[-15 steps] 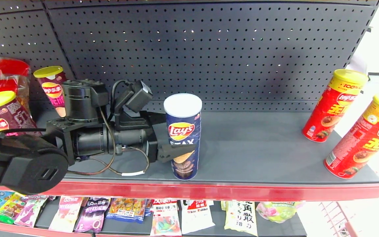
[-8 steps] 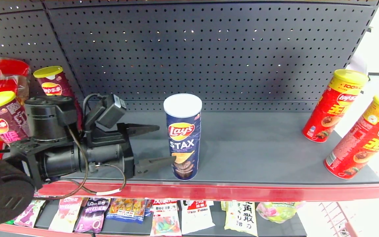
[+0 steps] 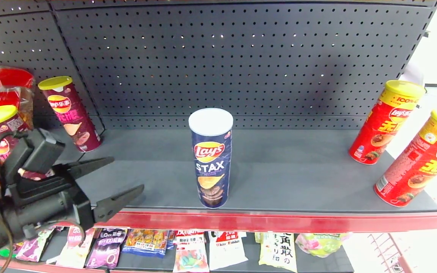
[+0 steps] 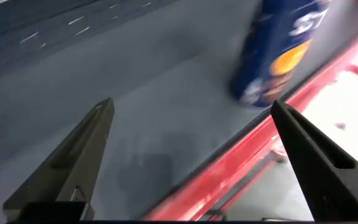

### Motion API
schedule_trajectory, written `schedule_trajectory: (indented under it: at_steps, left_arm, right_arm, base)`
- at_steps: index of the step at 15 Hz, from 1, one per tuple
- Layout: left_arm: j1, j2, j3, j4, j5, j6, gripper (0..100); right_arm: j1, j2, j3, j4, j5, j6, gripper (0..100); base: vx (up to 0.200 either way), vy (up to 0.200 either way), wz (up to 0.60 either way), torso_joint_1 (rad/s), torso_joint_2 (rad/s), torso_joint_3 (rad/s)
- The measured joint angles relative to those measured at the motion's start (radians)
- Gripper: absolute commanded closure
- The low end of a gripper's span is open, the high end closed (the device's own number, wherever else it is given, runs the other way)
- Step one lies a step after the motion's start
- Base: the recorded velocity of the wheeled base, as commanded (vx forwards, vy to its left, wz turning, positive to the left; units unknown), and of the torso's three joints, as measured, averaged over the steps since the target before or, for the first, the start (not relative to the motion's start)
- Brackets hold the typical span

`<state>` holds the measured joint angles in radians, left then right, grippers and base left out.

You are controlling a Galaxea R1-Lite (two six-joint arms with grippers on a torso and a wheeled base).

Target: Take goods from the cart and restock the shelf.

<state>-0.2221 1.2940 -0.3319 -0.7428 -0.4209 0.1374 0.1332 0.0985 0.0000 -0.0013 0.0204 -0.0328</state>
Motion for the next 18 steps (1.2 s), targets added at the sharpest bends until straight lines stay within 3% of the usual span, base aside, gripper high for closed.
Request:
schedule_trajectory:
  at_steps: [3,6,9,13,18]
  left_arm:
    - [0.009,-0.194,0.081,0.140,0.059,-0.044,0]
    - [0.010,-0.412,0.111,0.410,0.070,-0.053,0]
    - [0.010,-0.614,0.122,0.666,0.076,-0.054,0]
    - [0.009,-0.712,0.122,0.686,0.095,-0.054,0]
    - [0.009,-0.737,0.122,0.688,0.127,-0.054,0]
  right_arm:
    - [0.010,0.013,-0.038,0.000,0.034,-0.025,100]
    - [0.029,0.172,-0.234,0.000,0.088,-0.007,100]
    - [0.095,0.480,-0.463,-0.034,0.159,-0.053,100]
    - [0.160,0.934,-0.737,-0.199,0.229,-0.080,100]
    - [0.241,1.335,-1.024,-0.322,0.250,-0.083,100]
  base:
    - [0.000,0.000,0.00,0.000,0.00,0.000]
    - [0.000,0.000,0.00,0.000,0.00,0.000]
    - [0.000,0.000,0.00,0.000,0.00,0.000]
    - [0.000,0.000,0.00,0.000,0.00,0.000]
    - [0.000,0.000,0.00,0.000,0.00,0.000]
